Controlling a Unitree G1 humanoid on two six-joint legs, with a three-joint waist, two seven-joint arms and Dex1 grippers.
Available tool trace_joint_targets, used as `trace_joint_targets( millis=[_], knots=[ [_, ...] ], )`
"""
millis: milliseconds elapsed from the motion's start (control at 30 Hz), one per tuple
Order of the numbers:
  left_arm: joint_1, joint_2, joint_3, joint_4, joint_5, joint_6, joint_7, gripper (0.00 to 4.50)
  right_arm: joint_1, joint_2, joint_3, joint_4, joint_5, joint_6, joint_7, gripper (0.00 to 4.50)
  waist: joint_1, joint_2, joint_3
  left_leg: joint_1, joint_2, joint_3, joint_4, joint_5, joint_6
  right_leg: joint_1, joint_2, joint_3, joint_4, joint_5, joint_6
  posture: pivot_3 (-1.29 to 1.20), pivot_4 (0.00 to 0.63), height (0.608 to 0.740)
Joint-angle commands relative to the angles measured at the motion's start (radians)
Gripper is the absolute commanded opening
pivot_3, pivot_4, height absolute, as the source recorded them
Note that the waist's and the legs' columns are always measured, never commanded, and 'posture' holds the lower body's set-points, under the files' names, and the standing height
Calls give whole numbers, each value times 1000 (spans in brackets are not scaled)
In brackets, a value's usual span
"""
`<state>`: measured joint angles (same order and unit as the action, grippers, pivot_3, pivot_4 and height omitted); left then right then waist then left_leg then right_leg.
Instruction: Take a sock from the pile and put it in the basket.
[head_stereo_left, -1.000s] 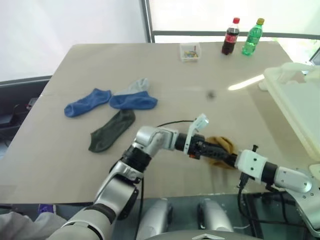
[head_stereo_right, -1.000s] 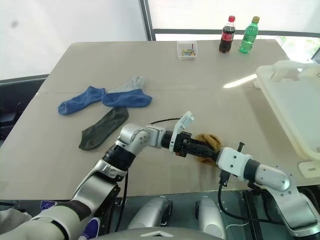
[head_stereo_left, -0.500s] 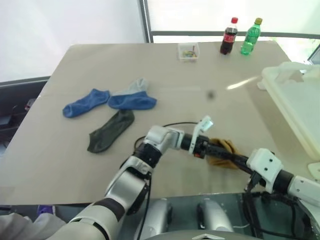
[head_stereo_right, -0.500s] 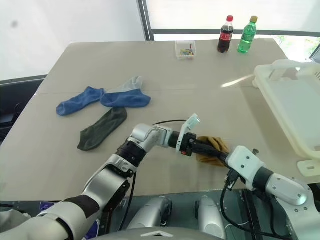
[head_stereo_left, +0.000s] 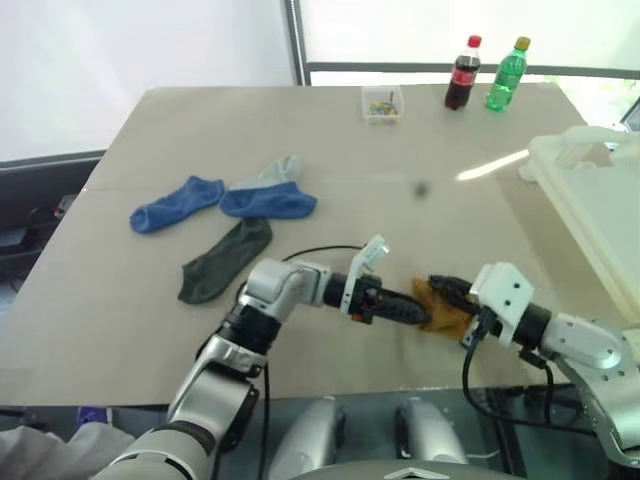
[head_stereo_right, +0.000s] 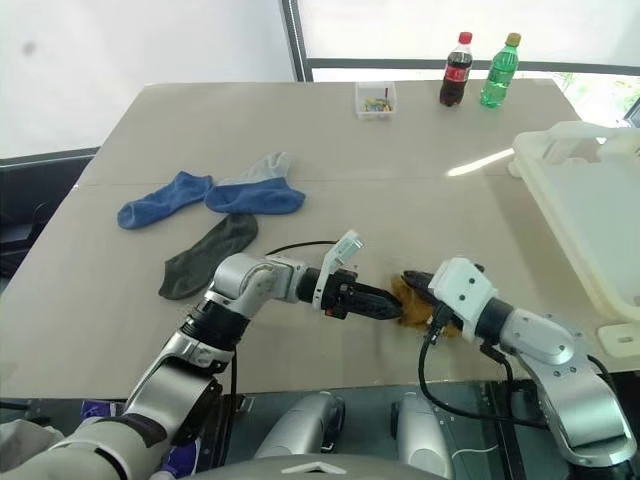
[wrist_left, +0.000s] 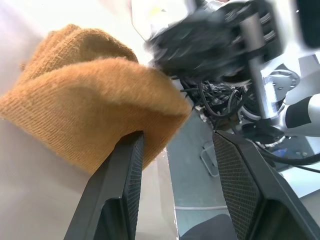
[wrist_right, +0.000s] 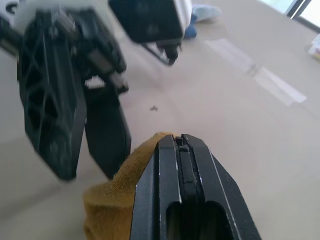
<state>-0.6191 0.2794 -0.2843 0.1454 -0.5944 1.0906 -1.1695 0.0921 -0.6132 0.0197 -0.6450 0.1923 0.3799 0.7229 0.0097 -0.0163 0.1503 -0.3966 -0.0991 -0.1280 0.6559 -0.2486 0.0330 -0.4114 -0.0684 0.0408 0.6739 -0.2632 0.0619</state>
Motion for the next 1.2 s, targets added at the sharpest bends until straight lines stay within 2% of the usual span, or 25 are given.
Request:
trace_joint_targets(
  millis=[33,233,467,700,900,1067,1200],
  knots=[
    [15,-11,18,-50,-25,4,33,2287,-29,-3,-36,-51,59,-19,12,26,0,0,0,0,0,0,0,0,0,0,0,0,0,0,0,0,150,740],
    [-11,-65,-9,-17,-3,-44,38,2287,-23,-75,-13,-44,46,-37,59,26,5,0,0,-1,-1,-1,0,0,0,1,-1,0,-1,0,0,0,150,740],
    [-45,-132,-32,39,8,-91,45,2287,-51,-98,-5,1,40,-36,66,26,4,0,0,0,0,0,0,0,0,0,0,0,0,0,0,0,150,740],
    [-53,-120,-40,48,19,-110,30,2287,-49,-95,17,163,-18,-76,55,26,3,0,0,0,-1,1,0,0,0,0,0,0,0,0,0,0,150,740],
    [-19,-43,-26,-15,23,-146,11,2287,1,-111,-14,221,-27,-111,65,26,1,0,0,0,0,1,0,0,0,0,0,0,0,0,0,0,150,740],
    [55,101,-21,-123,42,-240,-51,2287,29,-105,-44,205,7,-94,59,26,2,0,0,0,0,1,0,0,0,0,0,0,0,0,0,0,150,740],
    [118,180,8,-198,45,-306,-65,2287,50,-108,10,260,-28,-105,69,26,5,0,0,0,0,0,0,0,0,1,-1,1,0,0,0,0,150,740]
  ],
)
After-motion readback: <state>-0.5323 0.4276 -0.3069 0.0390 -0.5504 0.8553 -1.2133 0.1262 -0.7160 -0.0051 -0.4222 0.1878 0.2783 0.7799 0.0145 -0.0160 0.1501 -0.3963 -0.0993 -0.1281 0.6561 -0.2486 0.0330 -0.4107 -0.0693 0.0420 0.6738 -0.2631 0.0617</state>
